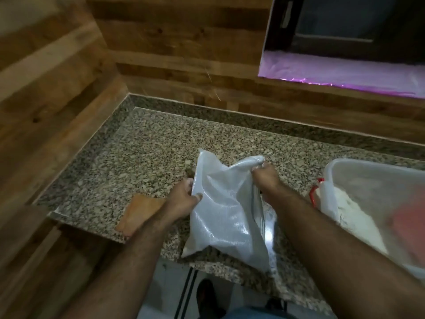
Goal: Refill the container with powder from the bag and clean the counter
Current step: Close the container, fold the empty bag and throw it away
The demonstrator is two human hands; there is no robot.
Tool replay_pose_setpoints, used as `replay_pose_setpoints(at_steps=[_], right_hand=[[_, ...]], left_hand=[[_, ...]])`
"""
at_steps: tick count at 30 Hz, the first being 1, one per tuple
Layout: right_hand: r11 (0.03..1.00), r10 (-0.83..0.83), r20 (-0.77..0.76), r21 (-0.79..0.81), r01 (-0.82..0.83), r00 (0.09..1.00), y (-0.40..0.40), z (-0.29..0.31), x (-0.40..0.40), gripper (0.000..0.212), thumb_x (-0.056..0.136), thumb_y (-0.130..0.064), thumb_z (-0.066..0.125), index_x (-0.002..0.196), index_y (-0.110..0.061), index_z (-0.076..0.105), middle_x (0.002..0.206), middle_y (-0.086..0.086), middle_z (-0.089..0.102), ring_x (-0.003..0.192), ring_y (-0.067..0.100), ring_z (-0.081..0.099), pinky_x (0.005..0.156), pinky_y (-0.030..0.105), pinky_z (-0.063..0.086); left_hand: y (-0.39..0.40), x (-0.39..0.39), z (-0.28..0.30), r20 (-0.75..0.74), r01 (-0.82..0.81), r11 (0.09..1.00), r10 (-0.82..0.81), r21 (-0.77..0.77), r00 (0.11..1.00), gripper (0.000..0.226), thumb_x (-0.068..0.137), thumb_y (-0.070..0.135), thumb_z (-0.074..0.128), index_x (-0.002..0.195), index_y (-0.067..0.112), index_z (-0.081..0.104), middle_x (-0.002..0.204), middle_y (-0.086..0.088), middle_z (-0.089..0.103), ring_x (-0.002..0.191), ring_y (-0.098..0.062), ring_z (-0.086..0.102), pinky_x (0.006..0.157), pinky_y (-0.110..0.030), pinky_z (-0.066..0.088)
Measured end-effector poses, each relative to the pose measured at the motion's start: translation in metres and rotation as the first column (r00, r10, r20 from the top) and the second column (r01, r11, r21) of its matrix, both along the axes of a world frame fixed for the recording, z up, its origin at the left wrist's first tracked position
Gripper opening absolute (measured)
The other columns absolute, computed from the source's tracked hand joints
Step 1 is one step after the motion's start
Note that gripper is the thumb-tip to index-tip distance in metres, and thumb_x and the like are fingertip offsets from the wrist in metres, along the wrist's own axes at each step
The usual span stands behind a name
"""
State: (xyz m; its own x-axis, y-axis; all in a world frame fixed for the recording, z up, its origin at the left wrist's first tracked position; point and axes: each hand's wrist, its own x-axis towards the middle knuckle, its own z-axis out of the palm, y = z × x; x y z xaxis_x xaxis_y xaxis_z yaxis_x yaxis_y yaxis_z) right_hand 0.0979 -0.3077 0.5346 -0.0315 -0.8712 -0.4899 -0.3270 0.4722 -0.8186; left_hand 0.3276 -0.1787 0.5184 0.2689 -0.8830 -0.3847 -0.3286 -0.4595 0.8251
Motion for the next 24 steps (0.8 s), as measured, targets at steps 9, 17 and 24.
replay_pose_setpoints(at_steps=[9,17,24], right_hand=[[0.968,-0.237,0.005,0.084,0.235,0.972,0.006,-0.09,-0.022,0.062,0.079,-0.067,0.074,0.104,-0.01,0.071,0.102,0.016,0.076,0.091,0.034,0.073,0.083,0.05,0.062],[0.78,0.127,-0.472,-0.495,-0.381,0.873,0.078,-0.056,0.014,0.076,0.106,-0.063,0.046,0.169,-0.027,0.026,0.179,0.006,0.016,0.163,0.028,0.016,0.128,0.048,0.016],[0.591,0.466,-0.793,-0.051,-0.805,0.392,0.062,-0.084,0.044,0.103,0.09,-0.093,0.023,0.166,-0.04,-0.021,0.17,0.0,-0.042,0.158,0.042,-0.032,0.127,0.072,-0.004]], left_hand=[[0.056,-0.011,-0.071,-0.106,0.014,0.993,-0.002,0.113,0.994,0.119,0.066,0.094,0.076,0.163,0.051,0.022,0.165,0.014,0.049,0.146,-0.016,0.054,0.119,-0.054,0.047],[0.035,-0.017,-0.073,-0.154,0.095,0.979,-0.067,0.183,0.986,0.126,0.06,0.086,0.088,0.162,0.044,0.028,0.157,0.015,0.053,0.137,-0.017,0.062,0.11,-0.048,0.056],[0.022,-0.01,-0.08,-0.062,0.103,0.984,-0.094,0.146,0.994,0.075,0.074,0.032,0.1,0.134,0.032,0.055,0.117,0.013,0.076,0.095,0.001,0.075,0.066,-0.018,0.062]])
